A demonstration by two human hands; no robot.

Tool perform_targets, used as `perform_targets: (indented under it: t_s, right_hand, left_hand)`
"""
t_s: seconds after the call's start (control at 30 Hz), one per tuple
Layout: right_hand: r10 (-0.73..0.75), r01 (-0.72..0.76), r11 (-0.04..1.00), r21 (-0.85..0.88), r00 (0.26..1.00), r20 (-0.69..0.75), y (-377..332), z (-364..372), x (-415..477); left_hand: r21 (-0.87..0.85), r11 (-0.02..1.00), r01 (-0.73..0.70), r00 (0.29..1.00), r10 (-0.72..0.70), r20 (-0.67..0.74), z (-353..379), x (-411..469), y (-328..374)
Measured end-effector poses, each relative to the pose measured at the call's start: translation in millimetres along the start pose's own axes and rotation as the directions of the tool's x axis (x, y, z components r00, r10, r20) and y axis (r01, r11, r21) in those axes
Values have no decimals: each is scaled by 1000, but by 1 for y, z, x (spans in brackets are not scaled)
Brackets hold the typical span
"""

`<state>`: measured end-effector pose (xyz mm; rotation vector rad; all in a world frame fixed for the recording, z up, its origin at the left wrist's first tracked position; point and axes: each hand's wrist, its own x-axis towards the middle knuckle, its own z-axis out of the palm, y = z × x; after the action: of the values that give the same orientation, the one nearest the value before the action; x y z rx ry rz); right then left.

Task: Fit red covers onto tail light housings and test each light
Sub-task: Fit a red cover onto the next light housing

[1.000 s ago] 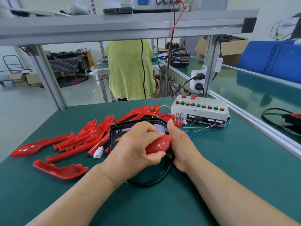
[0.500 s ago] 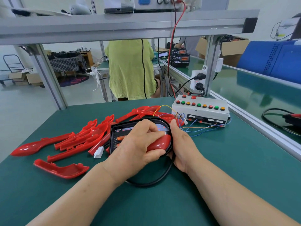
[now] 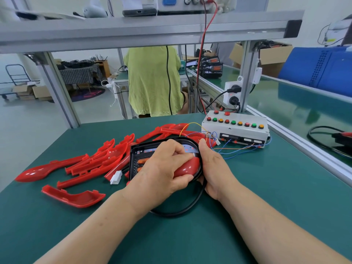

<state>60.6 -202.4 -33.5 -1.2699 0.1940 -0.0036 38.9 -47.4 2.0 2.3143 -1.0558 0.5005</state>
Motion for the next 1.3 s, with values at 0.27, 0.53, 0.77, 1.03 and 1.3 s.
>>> perform_targets:
  t_s: [0.27,0.53,0.77,1.03,1.3]
  right_hand:
    - [-8,8,1000,-25,1000,-1,0,1,-2]
    - [-6,6,999,-43,1000,21,0,-1,-1]
    - [24,-124,976,179,879,475,-12,-19,-6]
    - [-56,-2,992,128,892,448,-4,-13,-6]
    - [0,-31,991,132,974,228,-2,-6,-7]
  left_hand:
    - [-12,1000,1,998,-1,56,-2,4,0]
    - [-59,998,6,997,-1,82,0,4,1]
    - [-91,996,22,998,-16,66,-1,2,0]
    - [-107,990,95,995,-93,21,3,2,-5]
    - [-127,991,51,999,-52,-10,4,2,-7]
